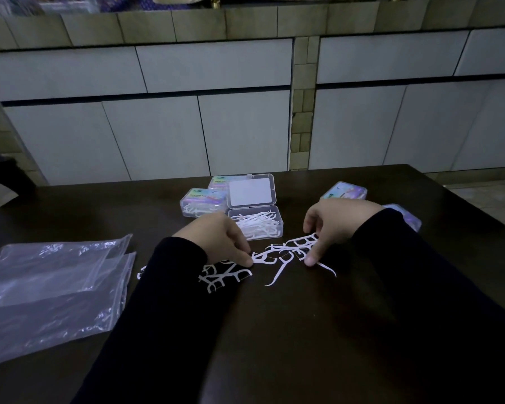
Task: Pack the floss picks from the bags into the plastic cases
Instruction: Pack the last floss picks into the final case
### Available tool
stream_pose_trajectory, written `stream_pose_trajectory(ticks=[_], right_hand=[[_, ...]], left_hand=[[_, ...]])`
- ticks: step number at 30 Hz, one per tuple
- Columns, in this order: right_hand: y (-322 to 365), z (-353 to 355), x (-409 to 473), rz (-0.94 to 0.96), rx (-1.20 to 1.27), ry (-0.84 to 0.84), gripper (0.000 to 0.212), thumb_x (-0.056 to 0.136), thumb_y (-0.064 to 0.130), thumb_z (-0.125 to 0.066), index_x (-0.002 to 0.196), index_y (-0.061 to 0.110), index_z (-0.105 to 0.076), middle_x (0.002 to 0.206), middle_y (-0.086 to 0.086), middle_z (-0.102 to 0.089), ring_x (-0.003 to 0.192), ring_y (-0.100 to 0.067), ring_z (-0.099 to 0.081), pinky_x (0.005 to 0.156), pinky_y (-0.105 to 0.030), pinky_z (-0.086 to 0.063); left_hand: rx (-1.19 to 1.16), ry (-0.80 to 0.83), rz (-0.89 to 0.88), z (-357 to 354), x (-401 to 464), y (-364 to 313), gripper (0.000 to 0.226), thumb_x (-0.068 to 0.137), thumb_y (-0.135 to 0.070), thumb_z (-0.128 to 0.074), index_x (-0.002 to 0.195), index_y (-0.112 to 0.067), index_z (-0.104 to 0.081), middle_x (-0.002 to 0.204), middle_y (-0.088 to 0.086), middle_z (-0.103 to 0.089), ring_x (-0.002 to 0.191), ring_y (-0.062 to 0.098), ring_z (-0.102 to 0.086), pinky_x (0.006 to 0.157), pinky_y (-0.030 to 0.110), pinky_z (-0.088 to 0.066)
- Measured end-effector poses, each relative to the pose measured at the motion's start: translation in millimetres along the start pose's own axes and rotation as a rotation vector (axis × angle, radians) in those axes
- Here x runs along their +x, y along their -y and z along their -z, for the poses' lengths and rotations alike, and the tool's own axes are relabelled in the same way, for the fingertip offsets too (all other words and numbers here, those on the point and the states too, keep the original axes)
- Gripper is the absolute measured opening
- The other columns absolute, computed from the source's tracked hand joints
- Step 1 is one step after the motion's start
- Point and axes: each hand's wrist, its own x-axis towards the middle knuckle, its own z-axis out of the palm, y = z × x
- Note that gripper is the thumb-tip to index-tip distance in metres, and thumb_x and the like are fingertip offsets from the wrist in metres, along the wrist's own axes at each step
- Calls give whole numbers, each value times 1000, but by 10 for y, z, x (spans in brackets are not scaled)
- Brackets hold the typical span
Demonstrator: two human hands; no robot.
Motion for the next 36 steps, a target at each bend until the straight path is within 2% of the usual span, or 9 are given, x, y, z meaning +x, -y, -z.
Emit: stream_pose_trajectory(ticks=[3, 9, 13, 17, 19, 22, 27, 32, 36], right_hand=[[-25, -1, -6, -1, 25, 8, 54, 70, 34, -83, 116, 24, -57, 106, 4, -59, 105, -16, -54, 93, -34, -47], [-40, -8, 46, 53, 73, -8, 62, 66, 33, -86, 120, 28, -56, 84, 14, -51, 97, -12, -55, 94, -36, -48], [-38, -5, 72, 53, 101, -3, 40, 71, 29, -83, 107, 24, -65, 85, 9, -61, 93, -13, -59, 90, -33, -50], [-8, -22, 59, 61, 40, -2, 32, 77, 31, -78, 106, 24, -65, 90, 8, -58, 97, -14, -56, 90, -31, -48], [14, -39, 48, 63, 12, 6, 30, 80, 30, -75, 106, 24, -63, 89, 8, -57, 93, -12, -54, 88, -28, -47], [45, -50, 46, 68, 2, 14, 25, 82, 27, -74, 104, 25, -63, 86, 8, -58, 87, -10, -54, 87, -27, -48], [87, -31, 11, 71, 5, 13, 27, 81, 24, -75, 106, 22, -66, 86, 7, -62, 96, -13, -59, 93, -31, -49], [128, -32, -17, 92, -65, -35, 20, 88, 28, -68, 106, 21, -70, 101, 5, -66, 98, -11, -58, 89, -26, -48], [190, -57, -5, 99, -154, -100, 21, 90, 28, -64, 108, 19, -69, 105, 3, -67, 99, -13, -60, 93, -33, -51]], left_hand=[[-5, -17, 15, -29, 18, -17, 12, 74, -35, -80, 73, -28, -70, 72, -13, -63, 72, 3, -56, 58, 18, -40], [42, -57, 46, -129, 31, -161, 37, 68, -57, -76, 84, -25, -67, 90, -7, -65, 88, 9, -59, 79, 28, -51], [51, 11, 60, -106, -19, -220, 56, 59, -60, -80, 102, -28, -65, 94, -8, -60, 93, 12, -58, 86, 33, -52], [48, -17, 9, -120, -24, -229, 33, 68, -46, -81, 93, -26, -73, 84, -10, -66, 83, 7, -61, 75, 26, -51], [46, -41, -1, -123, -28, -229, 26, 72, -42, -80, 91, -25, -75, 88, -7, -70, 84, 8, -62, 75, 25, -51], [56, -52, 4, -123, -34, -253, 26, 75, -40, -78, 95, -24, -75, 94, -5, -71, 88, 10, -63, 81, 29, -54], [109, -78, 10, -93, -35, -275, 20, 80, -31, -75, 98, -23, -74, 99, -3, -71, 91, 12, -63, 85, 32, -55], [190, -86, 18, -129, -41, -309, 22, 81, -29, -72, 102, -22, -74, 102, -3, -70, 92, 14, -64, 86, 33, -55], [278, -111, 17, -158, -26, -323, 20, 85, -30, -63, 102, -24, -73, 103, -3, -69, 94, 15, -63, 86, 33, -54]])
